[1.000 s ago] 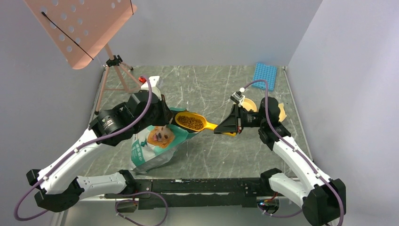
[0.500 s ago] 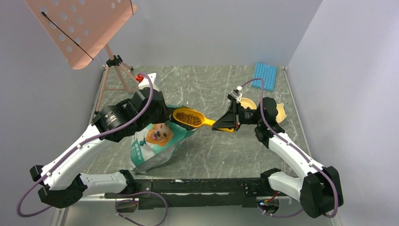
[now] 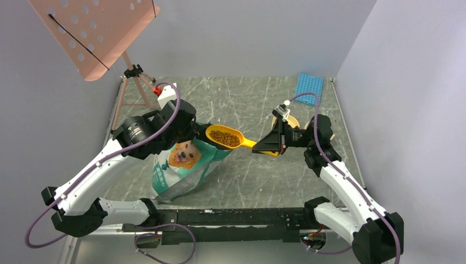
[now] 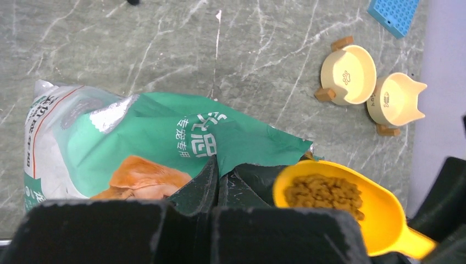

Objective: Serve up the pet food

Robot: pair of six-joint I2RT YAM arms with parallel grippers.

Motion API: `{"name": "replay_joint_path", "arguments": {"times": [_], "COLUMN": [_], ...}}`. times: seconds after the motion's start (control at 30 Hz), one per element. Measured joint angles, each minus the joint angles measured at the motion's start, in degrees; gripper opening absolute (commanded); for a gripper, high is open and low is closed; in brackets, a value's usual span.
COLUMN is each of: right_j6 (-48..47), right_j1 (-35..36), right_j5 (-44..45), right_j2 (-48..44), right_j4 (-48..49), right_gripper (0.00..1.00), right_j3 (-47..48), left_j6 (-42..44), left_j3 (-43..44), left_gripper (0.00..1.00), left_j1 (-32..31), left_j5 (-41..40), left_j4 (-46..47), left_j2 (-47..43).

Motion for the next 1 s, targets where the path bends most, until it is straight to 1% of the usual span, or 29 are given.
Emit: {"name": "replay_joint_path", "arguments": {"times": [0.13, 0.27, 0.4, 0.57, 0.63, 0.77, 1.0], "right_j6": [-1.1, -1.5, -3.8, -6.8, -8.2, -9.4, -11.0], "right_j1": [-1.5, -2.3, -3.9, -8.0, -10.3, -17.7, -31.3], "right_j5": [1.1, 2.6, 4.3, 7.5, 9.0, 12.0, 13.0], "right_j2": [-2.9, -5.2, -6.4, -7.0, -6.7, -5.9, -4.7], "right_j4": [-4.5, -8.6, -15.1, -20.2, -21.7, -22.2, -18.3], "right_gripper": [0.00, 0.00, 0.00, 0.00, 0.00, 0.00, 0.00], "right_j3": [2.0, 3.9, 7.8, 10.4, 10.5, 9.1, -1.3], "left_j6": [-0.3, 1.9, 5.4, 10.3, 12.1, 14.1, 17.1], "left_j3": [-0.1, -1.9, -2.6, -3.8, -3.8, -3.8, -3.8], "left_gripper": [0.00, 0.00, 0.00, 0.00, 0.00, 0.00, 0.00], "left_j1": [1.0, 3.6, 6.6, 8.0, 8.2, 8.6, 8.7], "left_j5": [-1.0, -0.5, 1.6, 5.5, 7.5, 12.0, 19.4], "left_j4": [-0.2, 1.2, 1.9, 3.6, 3.8, 4.0, 4.0], "left_j2": [0.2, -1.2, -2.5, -4.9, -5.7, -7.2, -8.5]}}
